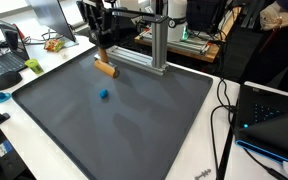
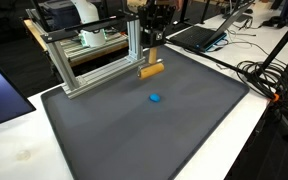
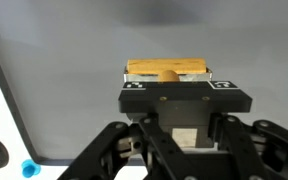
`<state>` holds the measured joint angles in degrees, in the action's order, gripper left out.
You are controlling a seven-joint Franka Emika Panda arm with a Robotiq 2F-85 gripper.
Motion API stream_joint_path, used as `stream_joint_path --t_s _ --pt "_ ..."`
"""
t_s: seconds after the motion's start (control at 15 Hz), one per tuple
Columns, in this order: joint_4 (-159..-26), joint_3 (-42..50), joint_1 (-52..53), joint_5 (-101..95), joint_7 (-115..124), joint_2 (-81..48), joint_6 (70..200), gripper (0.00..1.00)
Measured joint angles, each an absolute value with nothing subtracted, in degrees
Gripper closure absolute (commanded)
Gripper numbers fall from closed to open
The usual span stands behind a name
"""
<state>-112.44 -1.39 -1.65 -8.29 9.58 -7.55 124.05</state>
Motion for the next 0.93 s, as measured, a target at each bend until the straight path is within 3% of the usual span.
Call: stream_joint_path --t_s 0.07,0.13,0.93 --pt "-112.3 -1.39 -1.61 -8.29 9.57 -7.54 124.04 0.53" --pt "-112.22 -1.39 -1.59 -8.29 9.56 -7.51 124.04 0.78" --pt "-112.3 0.08 -1.33 -7.93 11.15 -13.62 133.77 0.78"
